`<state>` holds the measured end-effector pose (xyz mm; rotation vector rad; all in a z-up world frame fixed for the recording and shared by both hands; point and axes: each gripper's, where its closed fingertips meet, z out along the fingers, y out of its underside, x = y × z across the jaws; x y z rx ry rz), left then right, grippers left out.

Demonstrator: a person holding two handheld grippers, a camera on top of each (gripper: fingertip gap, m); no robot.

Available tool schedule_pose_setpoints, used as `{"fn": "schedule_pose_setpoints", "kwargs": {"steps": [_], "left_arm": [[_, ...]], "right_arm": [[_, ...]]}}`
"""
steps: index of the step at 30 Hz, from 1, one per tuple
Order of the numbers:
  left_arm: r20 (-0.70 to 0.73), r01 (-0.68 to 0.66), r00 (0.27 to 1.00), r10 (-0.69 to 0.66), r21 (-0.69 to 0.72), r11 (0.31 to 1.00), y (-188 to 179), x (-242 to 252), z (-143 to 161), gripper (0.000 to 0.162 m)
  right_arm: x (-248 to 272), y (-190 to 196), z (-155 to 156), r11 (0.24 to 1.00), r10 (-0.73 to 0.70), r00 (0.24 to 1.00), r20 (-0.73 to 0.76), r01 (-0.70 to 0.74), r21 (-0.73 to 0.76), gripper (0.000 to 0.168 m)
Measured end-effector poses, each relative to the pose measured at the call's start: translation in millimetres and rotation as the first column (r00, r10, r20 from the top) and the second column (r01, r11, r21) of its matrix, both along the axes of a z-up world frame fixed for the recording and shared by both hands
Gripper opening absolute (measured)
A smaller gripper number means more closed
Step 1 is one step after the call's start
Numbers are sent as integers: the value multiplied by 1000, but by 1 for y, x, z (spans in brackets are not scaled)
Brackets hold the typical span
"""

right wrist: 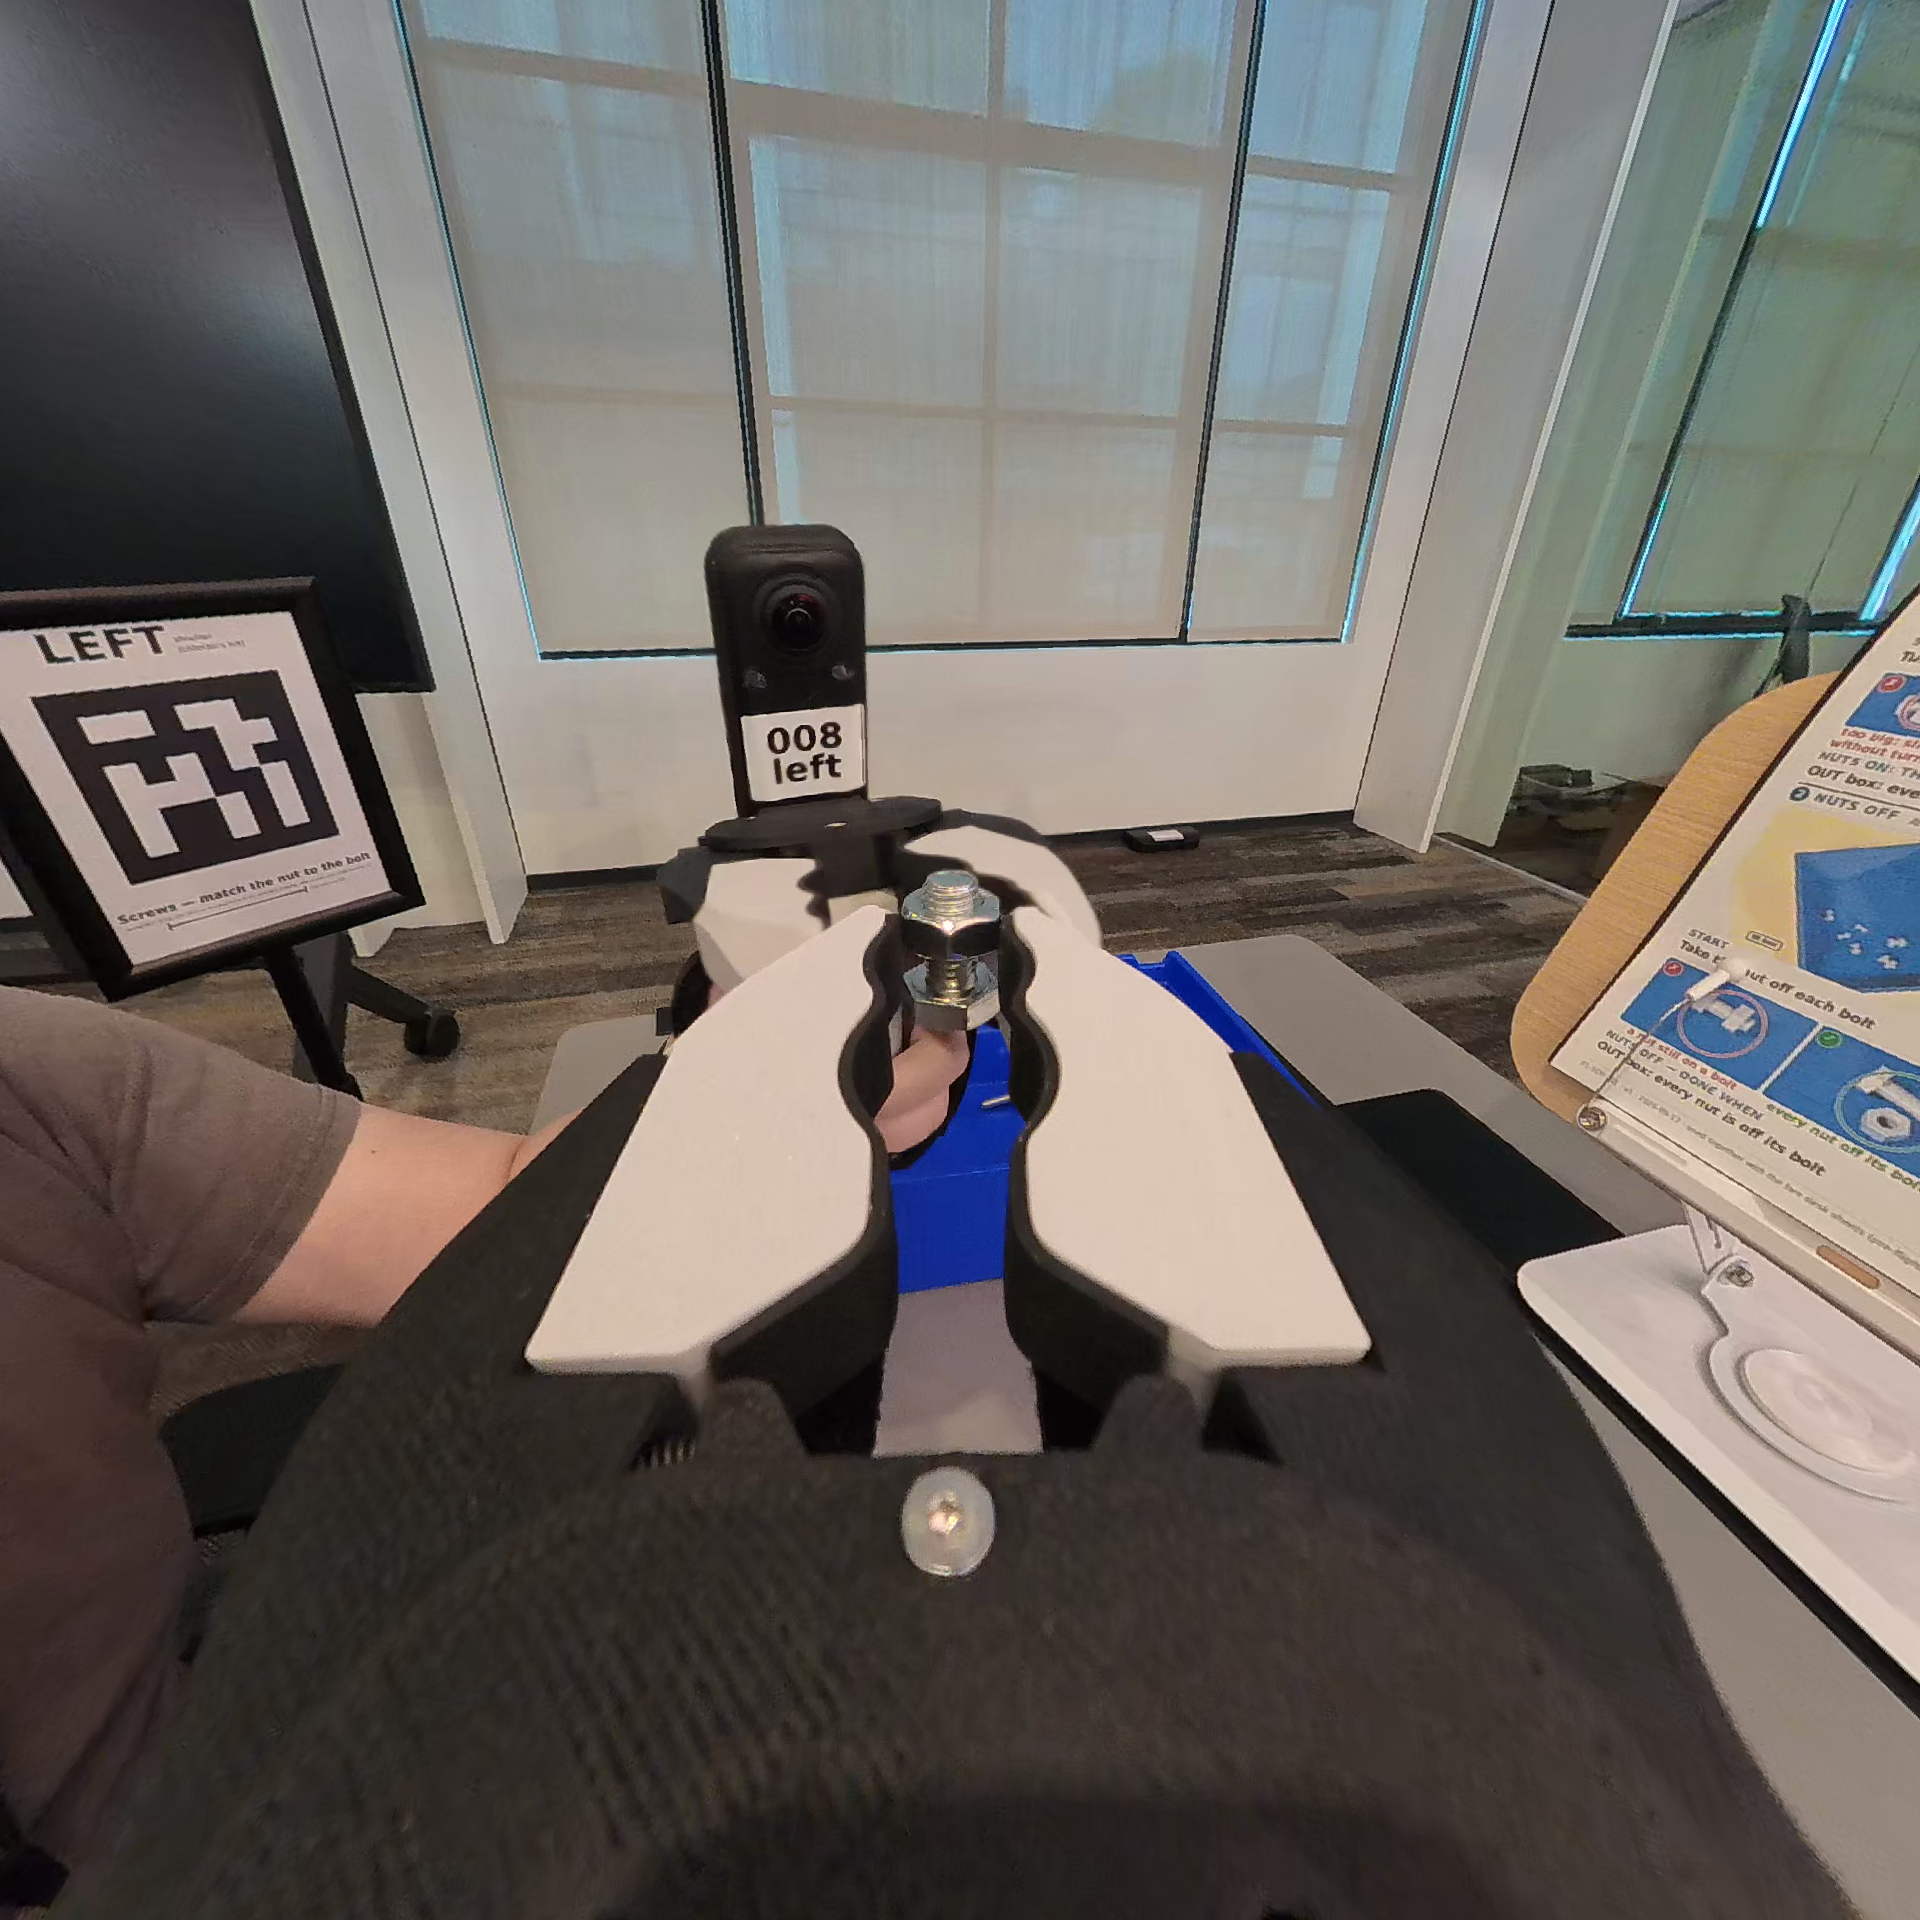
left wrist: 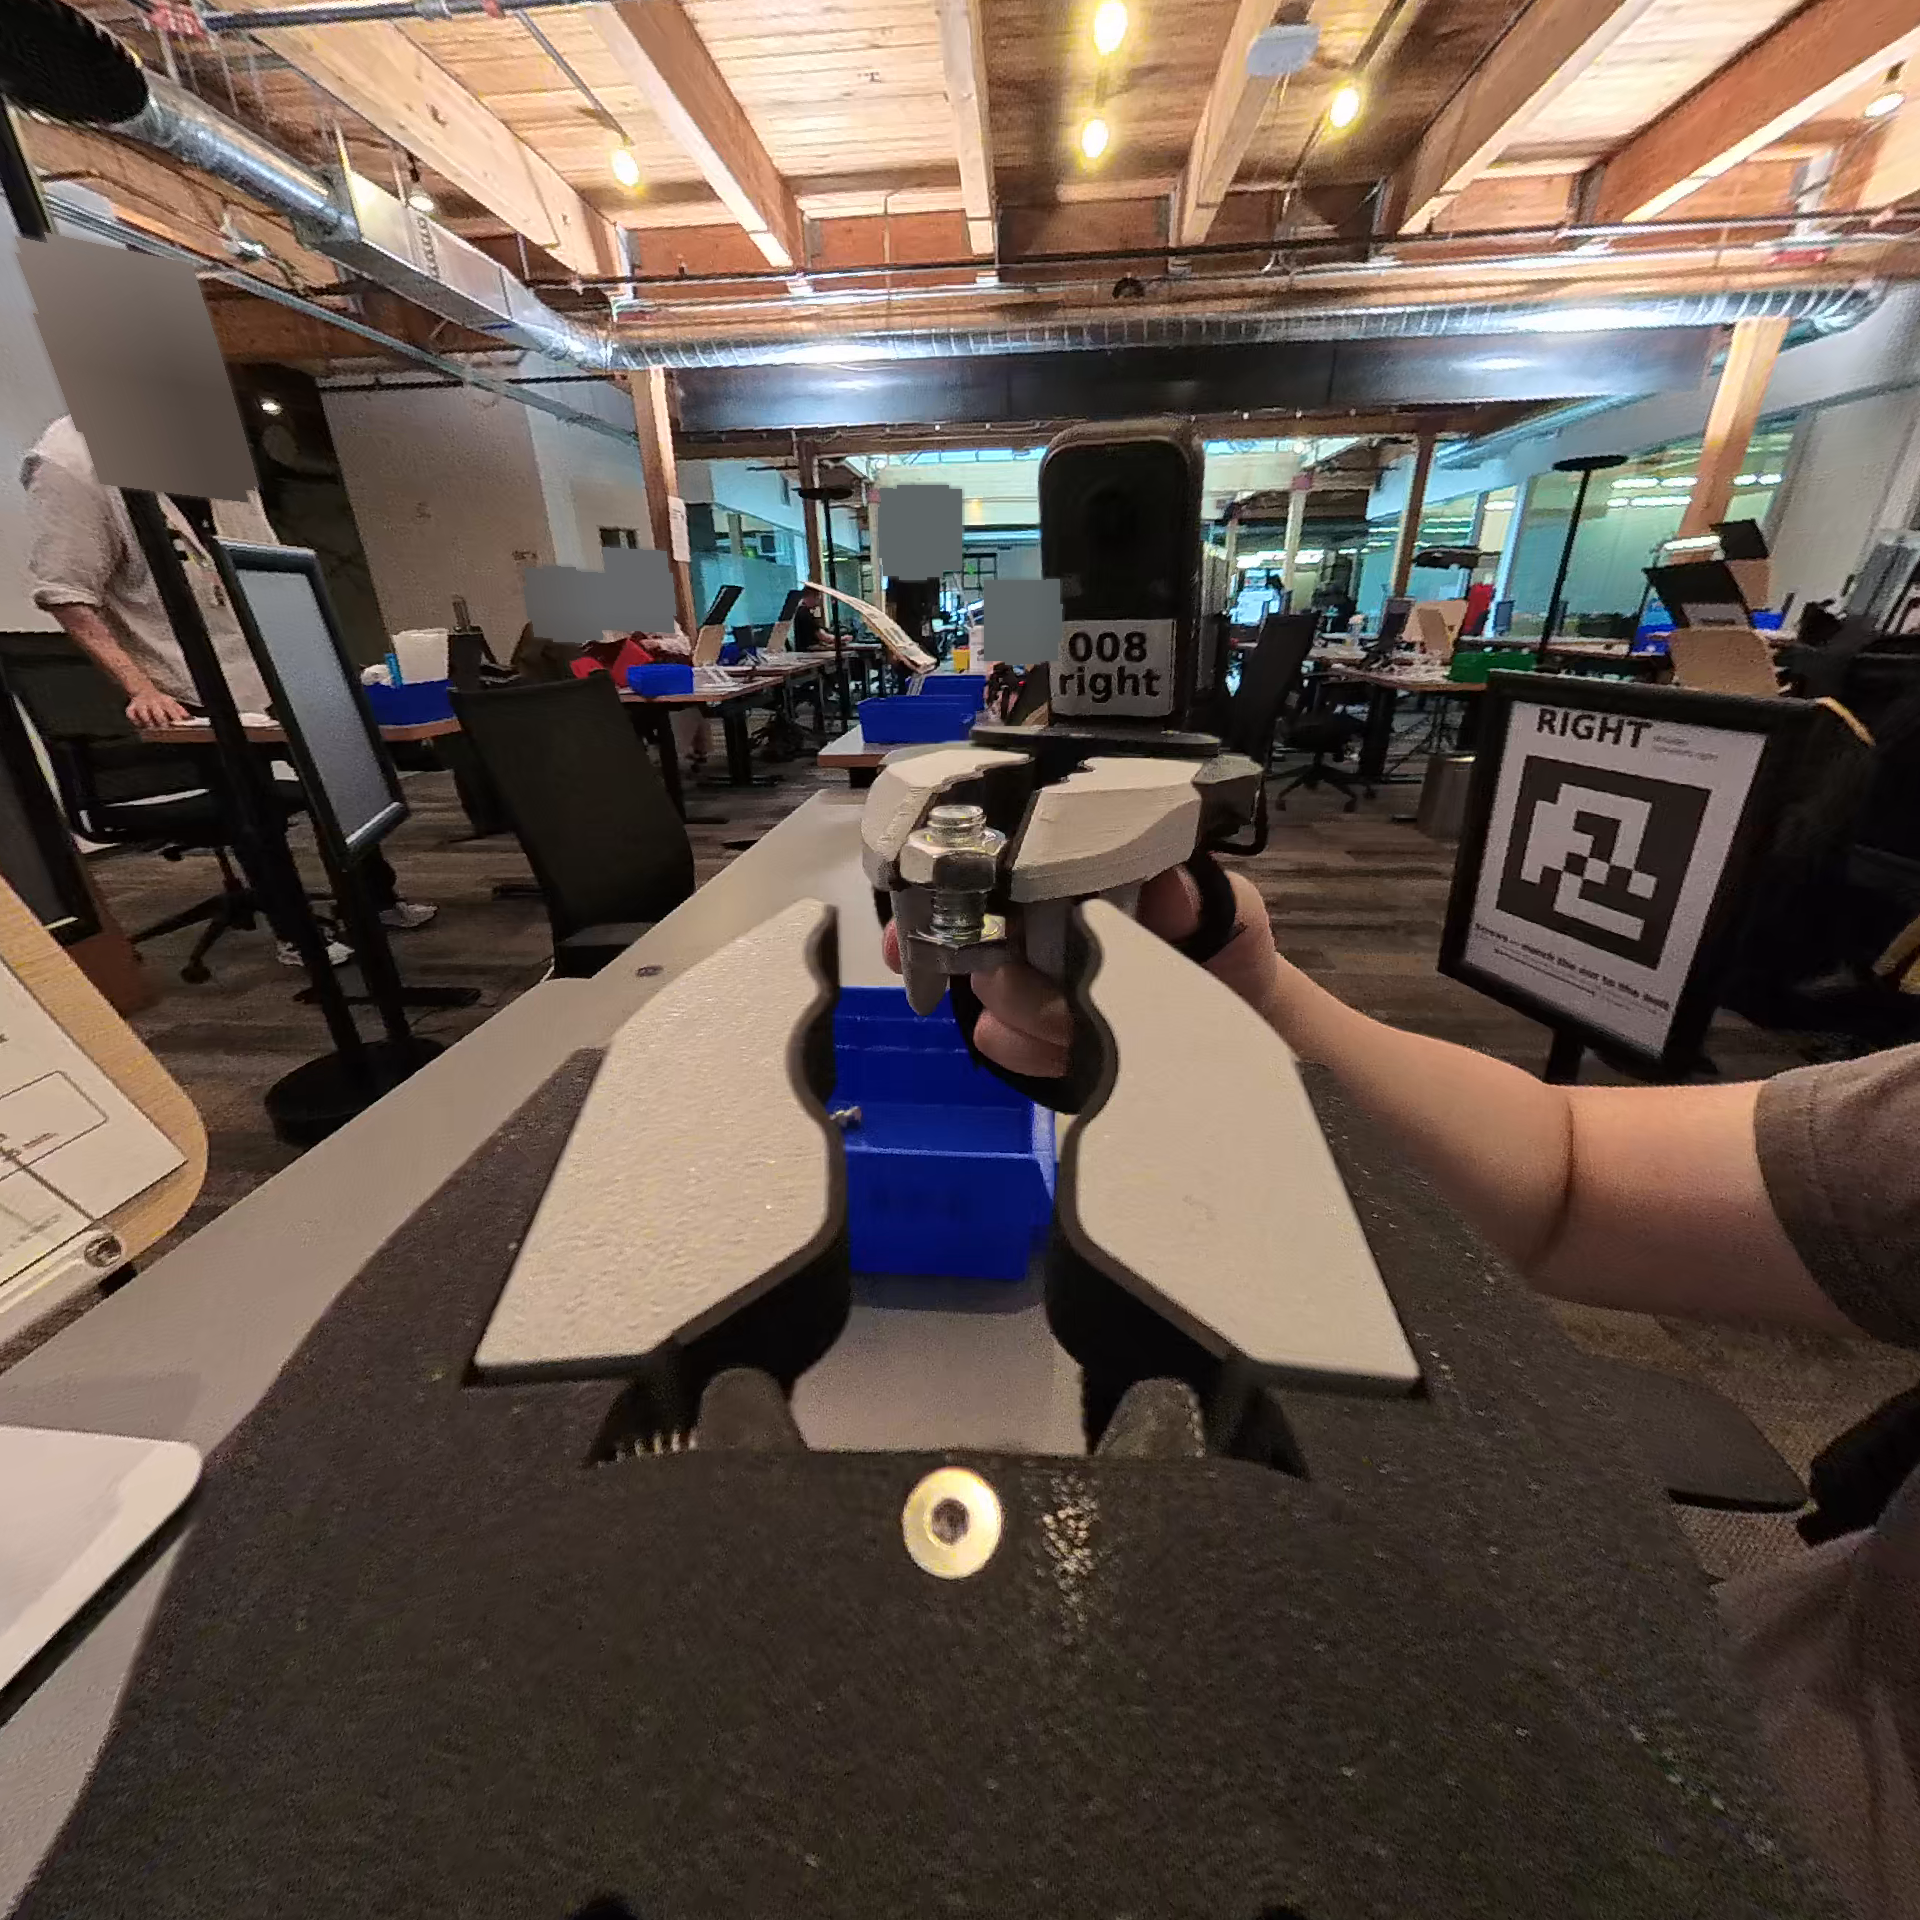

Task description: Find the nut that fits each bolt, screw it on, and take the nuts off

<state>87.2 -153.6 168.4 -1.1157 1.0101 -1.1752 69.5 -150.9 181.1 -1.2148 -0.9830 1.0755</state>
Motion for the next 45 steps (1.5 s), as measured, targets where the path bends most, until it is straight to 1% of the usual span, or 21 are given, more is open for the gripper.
{"fn": "schedule_pose_setpoints", "kwargs": {"steps": [2, 3, 6, 8, 10, 12, 13, 15, 16, 18, 20, 22, 24, 25, 27, 29, 32, 37, 41, 45], "left_arm": [[-14, -22, 1000, 22, 4, 1000, 2, 1, -1, 56], [-16, -30, 999, 30, 8, 1000, 3, 0, -1, 61], [-34, -48, 998, 49, 25, 999, 6, -3, -2, 63], [-39, -57, 998, 58, 25, 998, 7, -7, -1, 62], [-25, -66, 997, 67, 21, 998, 9, -12, 3, 60], [-16, -81, 997, 81, 19, 997, 12, -16, 6, 59], [-13, -85, 996, 85, 17, 996, 13, -18, 6, 59], [-11, -91, 996, 91, 12, 996, 15, -20, 7, 58], [-12, -98, 995, 98, 10, 995, 16, -21, 7, 58], [-13, -104, 995, 104, 6, 995, 18, -21, 6, 58], [-25, -106, 994, 105, 0, 994, 20, -20, 3, 58], [-30, -105, 994, 105, -5, 994, 21, -20, 2, 58], [-28, -106, 994, 105, -9, 994, 22, -20, 2, 57], [-30, -104, 994, 104, -10, 994, 23, -20, 1, 57], [-33, -109, 994, 109, -11, 994, 24, -21, 1, 56], [-31, -111, 993, 110, -12, 994, 26, -22, 1, 56], [-30, -113, 993, 113, -15, 993, 27, -24, 1, 56], [-36, -111, 993, 110, -17, 994, 28, -25, 1, 55], [-33, -112, 993, 111, -18, 994, 29, -26, 2, 55], [-32, -107, 994, 106, -24, 994, 29, -26, 1, 53]], "right_arm": [[3, 2, 0, 1000, -9, 1000, -10, 9, -6, 18], [5, 3, 0, 1000, -14, 1000, -14, 14, -7, 18], [19, 8, -1, 999, -50, 999, -10, 50, -12, 18], [44, 14, -2, 992, -124, 992, 16, 124, -1, 18], [83, 28, -10, 971, -234, 969, 78, 237, -23, 18], [133, 52, -29, 919, -368, 911, 183, 387, -76, 18], [159, 66, -43, 878, -426, 869, 250, 464, -116, 18], [204, 88, -74, 784, -490, 787, 375, 586, -204, 18], [221, 97, -91, 743, -493, 757, 429, 623, -245, 18], [249, 112, -129, 658, -471, 690, 550, 690, -303, 18], [276, 125, -170, 571, -432, 592, 681, 764, -301, 18], [298, 133, -211, 501, -355, 496, 793, 817, -287, 19], [314, 136, -246, 436, -268, 423, 865, 854, -283, 19], [320, 137, -260, 413, -238, 401, 885, 866, -281, 19], [330, 141, -280, 373, -198, 358, 912, 888, -268, 19], [339, 141, -293, 350, -150, 301, 942, 907, -234, 19], [345, 141, -305, 322, -79, 253, 964, 922, -215, 19], [359, 143, -319, 288, -20, 162, 987, 946, -150, 19], [361, 141, -328, 255, 4, 167, 986, 953, -162, 19], [368, 143, -334, 240, 0, 144, 990, 961, -140, 19]]}}
